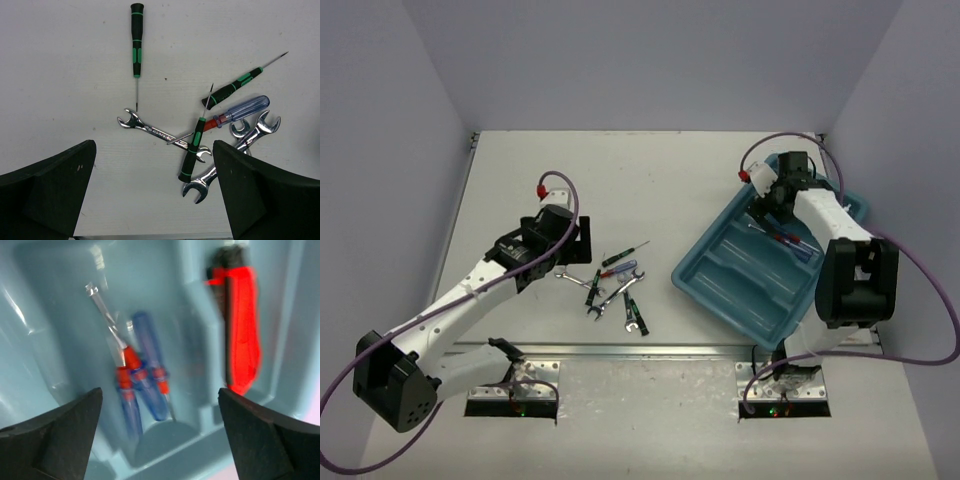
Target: Sort the tools into containers
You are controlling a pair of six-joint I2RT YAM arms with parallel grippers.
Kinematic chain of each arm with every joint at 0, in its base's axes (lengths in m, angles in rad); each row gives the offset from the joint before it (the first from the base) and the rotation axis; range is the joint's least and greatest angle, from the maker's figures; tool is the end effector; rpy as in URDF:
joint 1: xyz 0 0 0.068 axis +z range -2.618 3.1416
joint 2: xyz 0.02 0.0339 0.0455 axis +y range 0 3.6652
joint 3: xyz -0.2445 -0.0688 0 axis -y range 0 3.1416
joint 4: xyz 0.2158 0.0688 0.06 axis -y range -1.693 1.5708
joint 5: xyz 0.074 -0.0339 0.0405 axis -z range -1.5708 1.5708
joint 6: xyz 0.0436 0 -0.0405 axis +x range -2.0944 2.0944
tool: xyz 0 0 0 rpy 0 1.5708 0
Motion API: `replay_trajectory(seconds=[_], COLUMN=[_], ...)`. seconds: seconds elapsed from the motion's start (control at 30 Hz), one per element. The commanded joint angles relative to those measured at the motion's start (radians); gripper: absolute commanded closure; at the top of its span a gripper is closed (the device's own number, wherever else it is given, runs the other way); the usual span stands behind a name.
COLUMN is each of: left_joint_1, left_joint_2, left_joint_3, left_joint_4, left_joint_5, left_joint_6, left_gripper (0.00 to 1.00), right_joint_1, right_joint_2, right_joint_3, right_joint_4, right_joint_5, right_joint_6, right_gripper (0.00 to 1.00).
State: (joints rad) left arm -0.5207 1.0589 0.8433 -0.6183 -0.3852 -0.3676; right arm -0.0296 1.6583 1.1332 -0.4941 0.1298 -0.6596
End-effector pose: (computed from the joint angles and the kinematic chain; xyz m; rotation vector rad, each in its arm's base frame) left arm 0.1823 -0.0857 0.2544 0.0033 2.3273 0.0237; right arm 0.3193 -0.0151 0.2010 -0.7703 2.5205 -0.4131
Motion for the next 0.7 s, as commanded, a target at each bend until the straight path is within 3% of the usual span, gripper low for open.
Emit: replay_trajectory(seconds=[0.0, 0.23, 0.33, 0.37, 0.43, 0.57, 0.67], left_joint_1=[0.010, 0.008, 0.007, 0.004, -0.002, -0.046, -0.073], left_joint_2=[0.076, 0.184, 0.275, 0.295, 0.325, 0.387, 0.439], left_joint_3=[0.065, 0.157, 0.178, 0.180, 0.179, 0.182, 0.224], left_joint_4=[0.008, -0.005, 0.008, 0.008, 0.010, 0.015, -0.004], left_joint_5=[0.002, 0.125, 0.222, 0.239, 0.254, 0.260, 0.286], left_joint_6=[0.008, -0.002, -0.027, -0.035, -0.047, -0.008, 0.051], left_gripper=[0.00, 0.00, 0.00, 0.00, 0.00, 0.02, 0.08], right_joint_1=[0.023, 0.275, 0.394, 0.419, 0.427, 0.423, 0.421], right_joint_2=[-0.101, -0.269, -0.359, -0.377, -0.423, -0.570, -0.628], right_joint_3=[0.110, 0.171, 0.094, 0.048, -0.021, -0.236, -0.271], right_joint_4=[-0.031, -0.033, 0.070, 0.082, 0.101, 0.225, 0.234], right_joint_5=[-0.017, 0.132, 0.436, 0.451, 0.384, 0.085, 0.013], right_joint_6=[0.120, 0.431, 0.706, 0.768, 0.801, 0.912, 0.919], right_gripper=[0.01, 0.01, 0.01, 0.01, 0.01, 0.01, 0.01])
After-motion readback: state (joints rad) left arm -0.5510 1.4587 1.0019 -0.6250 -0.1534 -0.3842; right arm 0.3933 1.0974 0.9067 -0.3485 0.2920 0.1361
